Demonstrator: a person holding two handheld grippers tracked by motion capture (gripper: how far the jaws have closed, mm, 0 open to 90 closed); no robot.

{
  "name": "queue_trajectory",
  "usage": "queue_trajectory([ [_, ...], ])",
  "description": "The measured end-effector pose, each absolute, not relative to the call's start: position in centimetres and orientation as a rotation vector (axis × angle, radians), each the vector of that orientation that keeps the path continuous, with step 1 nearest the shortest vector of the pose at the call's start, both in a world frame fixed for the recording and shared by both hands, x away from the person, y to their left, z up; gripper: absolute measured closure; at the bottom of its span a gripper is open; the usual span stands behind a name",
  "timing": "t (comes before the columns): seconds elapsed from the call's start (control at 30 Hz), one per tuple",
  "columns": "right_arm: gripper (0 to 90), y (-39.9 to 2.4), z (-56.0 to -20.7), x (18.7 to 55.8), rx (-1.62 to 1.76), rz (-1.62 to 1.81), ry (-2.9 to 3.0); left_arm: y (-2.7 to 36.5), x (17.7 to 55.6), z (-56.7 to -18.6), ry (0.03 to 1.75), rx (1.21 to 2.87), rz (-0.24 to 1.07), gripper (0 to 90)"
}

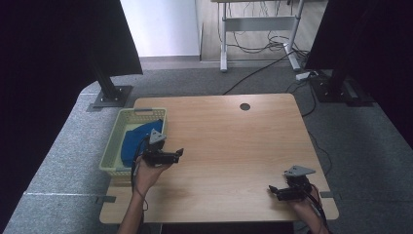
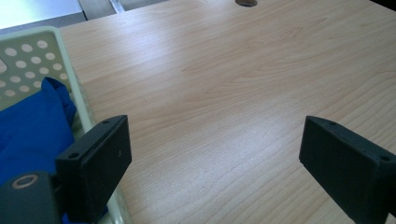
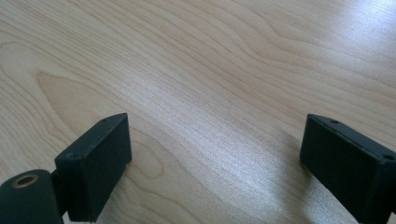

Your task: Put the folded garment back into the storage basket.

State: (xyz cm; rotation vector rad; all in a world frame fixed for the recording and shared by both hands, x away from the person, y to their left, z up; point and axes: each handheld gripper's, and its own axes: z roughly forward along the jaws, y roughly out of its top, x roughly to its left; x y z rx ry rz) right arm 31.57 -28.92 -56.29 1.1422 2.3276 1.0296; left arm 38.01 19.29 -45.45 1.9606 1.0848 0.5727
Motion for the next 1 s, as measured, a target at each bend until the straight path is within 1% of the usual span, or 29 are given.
queue_trajectory([
  [0.33,8.5,-28.9,-56.3,31.6,1.141,1.030,2.328,18.8,37.2,-46.2,1.062,1.957,0.557,8.8],
  [1.0,8.6,-28.9,-56.3,31.6,1.140,1.030,2.329,17.2,35.9,-48.9,1.029,1.972,0.517,8.6],
])
